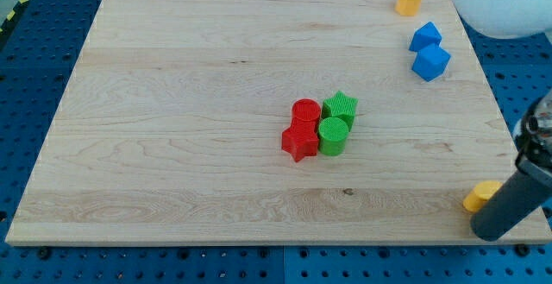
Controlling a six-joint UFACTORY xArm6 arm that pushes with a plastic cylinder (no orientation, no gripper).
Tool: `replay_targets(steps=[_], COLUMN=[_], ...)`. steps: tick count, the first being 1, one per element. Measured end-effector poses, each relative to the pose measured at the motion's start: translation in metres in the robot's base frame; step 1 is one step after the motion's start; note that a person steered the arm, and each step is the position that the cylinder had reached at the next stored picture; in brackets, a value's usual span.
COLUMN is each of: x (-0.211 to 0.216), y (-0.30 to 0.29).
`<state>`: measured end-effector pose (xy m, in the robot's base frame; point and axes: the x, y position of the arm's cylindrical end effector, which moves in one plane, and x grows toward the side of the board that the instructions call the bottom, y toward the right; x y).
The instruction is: Slide the yellow heart below the blue cube
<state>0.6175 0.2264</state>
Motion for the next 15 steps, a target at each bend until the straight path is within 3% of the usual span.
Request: replay_targets(steps=[2,5,8,13,15], x=[0.0,-0.001,-0.038,-0.014,-0.044], y=[0.025,-0.002,-0.002,0.034,0.031])
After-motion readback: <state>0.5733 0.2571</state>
